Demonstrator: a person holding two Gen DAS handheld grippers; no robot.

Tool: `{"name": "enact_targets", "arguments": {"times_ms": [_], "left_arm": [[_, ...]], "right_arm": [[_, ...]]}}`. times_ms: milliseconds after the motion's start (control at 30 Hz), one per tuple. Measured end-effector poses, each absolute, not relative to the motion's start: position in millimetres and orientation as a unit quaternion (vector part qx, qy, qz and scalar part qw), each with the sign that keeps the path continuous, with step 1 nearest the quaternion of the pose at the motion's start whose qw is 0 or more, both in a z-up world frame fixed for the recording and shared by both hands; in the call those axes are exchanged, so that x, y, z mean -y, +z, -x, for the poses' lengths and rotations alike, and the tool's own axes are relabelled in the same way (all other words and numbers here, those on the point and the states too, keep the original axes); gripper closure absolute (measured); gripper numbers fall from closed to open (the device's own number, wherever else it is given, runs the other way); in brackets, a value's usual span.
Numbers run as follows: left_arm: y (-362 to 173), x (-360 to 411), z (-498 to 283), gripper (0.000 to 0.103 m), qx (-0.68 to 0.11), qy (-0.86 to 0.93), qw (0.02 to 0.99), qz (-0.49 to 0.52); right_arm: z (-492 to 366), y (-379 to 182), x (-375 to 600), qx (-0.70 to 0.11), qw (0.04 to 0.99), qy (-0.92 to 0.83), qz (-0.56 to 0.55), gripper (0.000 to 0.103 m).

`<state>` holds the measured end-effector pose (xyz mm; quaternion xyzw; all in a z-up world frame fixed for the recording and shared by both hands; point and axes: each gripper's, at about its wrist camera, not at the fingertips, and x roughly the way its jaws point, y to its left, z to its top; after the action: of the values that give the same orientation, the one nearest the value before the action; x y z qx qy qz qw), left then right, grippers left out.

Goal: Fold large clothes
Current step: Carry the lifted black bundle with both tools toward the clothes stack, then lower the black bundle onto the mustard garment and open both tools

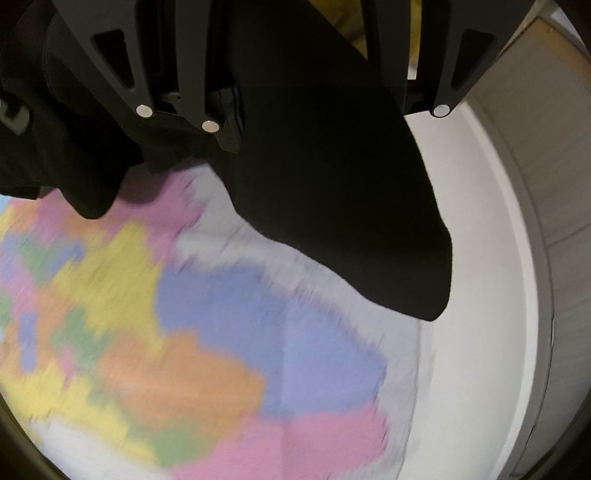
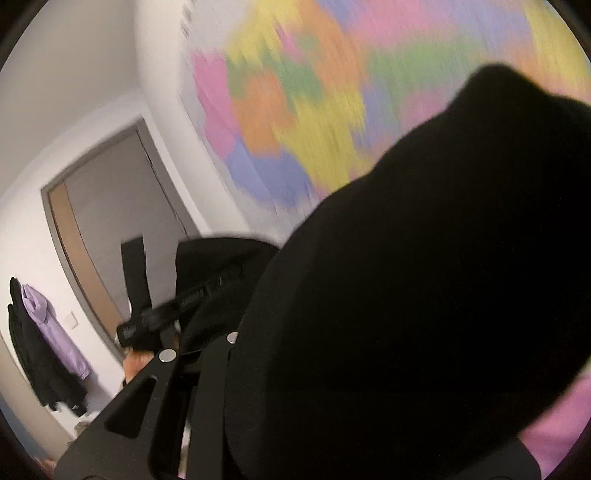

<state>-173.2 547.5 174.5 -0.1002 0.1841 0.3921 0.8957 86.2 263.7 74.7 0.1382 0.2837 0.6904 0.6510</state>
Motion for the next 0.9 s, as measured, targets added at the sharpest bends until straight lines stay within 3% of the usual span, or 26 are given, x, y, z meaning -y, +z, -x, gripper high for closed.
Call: {"name": "enact_targets", "arguments": {"times_ms": [133, 200, 267, 367, 533, 567, 633, 700, 833, 900], "left_arm": [[94, -578, 180, 0.068, -0.253, 0.406, 0.865, 0.152], [67, -588, 190, 0.068, -0.266, 0.407, 0.855, 0.179], [55, -591, 202, 0.066, -0.26, 0.398, 0.857, 0.201], [51, -592, 213, 0.062, -0.253, 0.395, 0.858, 0.209], [37, -589, 222, 0.052, -0.265, 0.389, 0.856, 0.213], [34, -588, 223, 0.051, -0.266, 0.389, 0.856, 0.212], [30, -585, 227, 0.049, -0.271, 0.393, 0.852, 0.214], [29, -586, 229, 0.049, -0.271, 0.395, 0.851, 0.217], [27, -589, 234, 0.047, -0.264, 0.402, 0.844, 0.237], [25, -587, 232, 0.046, -0.267, 0.411, 0.84, 0.233]], "right_arm": [[-82, 0, -276, -0.376, 0.631, 0.673, -0.092, 0.077], [-86, -19, -264, -0.396, 0.617, 0.672, -0.109, 0.068], [-90, -20, -246, -0.397, 0.612, 0.673, -0.12, 0.06], [-100, -15, -211, -0.395, 0.616, 0.666, -0.142, 0.037], [-113, 7, -181, -0.404, 0.625, 0.627, -0.232, 0.029], [-117, 8, -183, -0.417, 0.621, 0.621, -0.231, 0.03], [-116, 9, -191, -0.436, 0.618, 0.626, -0.193, 0.042], [-97, 23, -200, -0.421, 0.633, 0.633, -0.148, 0.083], [-65, 54, -189, -0.383, 0.649, 0.638, -0.155, 0.091], [-57, 35, -177, -0.41, 0.643, 0.623, -0.174, 0.092]]}}
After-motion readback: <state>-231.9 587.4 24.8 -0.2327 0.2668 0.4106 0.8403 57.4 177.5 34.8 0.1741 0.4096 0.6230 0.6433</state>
